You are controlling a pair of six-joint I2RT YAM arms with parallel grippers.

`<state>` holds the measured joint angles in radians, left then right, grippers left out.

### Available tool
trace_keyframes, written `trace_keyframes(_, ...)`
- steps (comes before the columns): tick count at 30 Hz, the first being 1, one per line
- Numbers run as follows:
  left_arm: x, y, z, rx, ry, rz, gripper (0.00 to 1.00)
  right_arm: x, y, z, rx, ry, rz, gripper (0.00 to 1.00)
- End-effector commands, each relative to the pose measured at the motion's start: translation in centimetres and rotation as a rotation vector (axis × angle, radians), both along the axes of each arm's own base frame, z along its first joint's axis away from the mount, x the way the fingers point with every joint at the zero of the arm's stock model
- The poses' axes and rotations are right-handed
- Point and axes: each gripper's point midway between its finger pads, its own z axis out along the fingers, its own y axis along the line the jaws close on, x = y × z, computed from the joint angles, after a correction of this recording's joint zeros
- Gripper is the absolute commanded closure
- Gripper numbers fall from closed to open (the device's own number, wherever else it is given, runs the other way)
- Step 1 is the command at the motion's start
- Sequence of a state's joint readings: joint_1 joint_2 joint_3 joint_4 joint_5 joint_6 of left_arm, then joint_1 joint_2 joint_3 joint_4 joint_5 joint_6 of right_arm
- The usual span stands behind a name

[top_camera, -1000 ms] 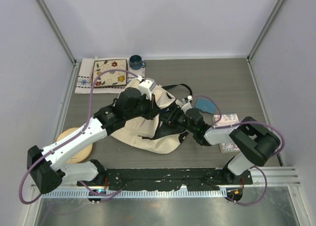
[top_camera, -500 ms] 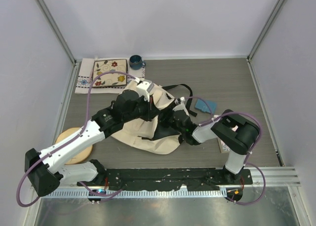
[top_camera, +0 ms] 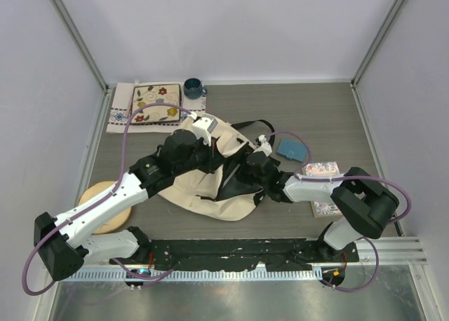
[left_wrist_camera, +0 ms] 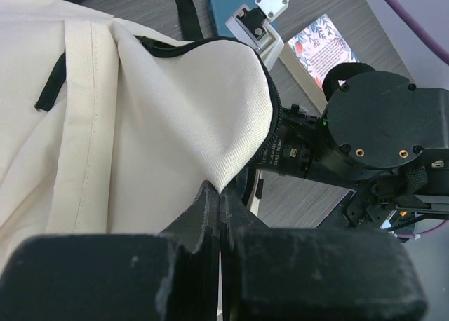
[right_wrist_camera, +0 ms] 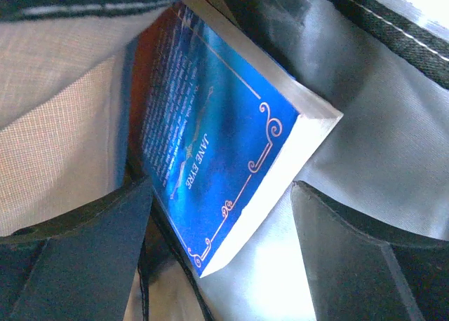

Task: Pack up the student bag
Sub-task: Place the book in the student bag.

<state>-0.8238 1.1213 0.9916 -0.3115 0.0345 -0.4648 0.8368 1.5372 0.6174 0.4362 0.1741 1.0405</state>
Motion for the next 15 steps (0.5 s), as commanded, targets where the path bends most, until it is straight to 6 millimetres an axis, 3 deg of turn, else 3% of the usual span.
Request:
trace_keyframes(1,0.2,-0.2,2.9,-0.078,-0.073,0.004,1.0,-0.3,-1.2,0.6,-0.086,-0.007,0.001,0.14)
trace_keyframes(10,0.1,0.0,2.9,-0.078,-0.073,0.007,1.0,-1.1,0.0,1.3,-0.02,0.04,0.041,0.14)
trace_keyframes(15,0.0,0.0,2.8,-0.082,-0.071,0.004,1.0,-1.7,1.2,0.4,0.001,0.088,0.091,0.15)
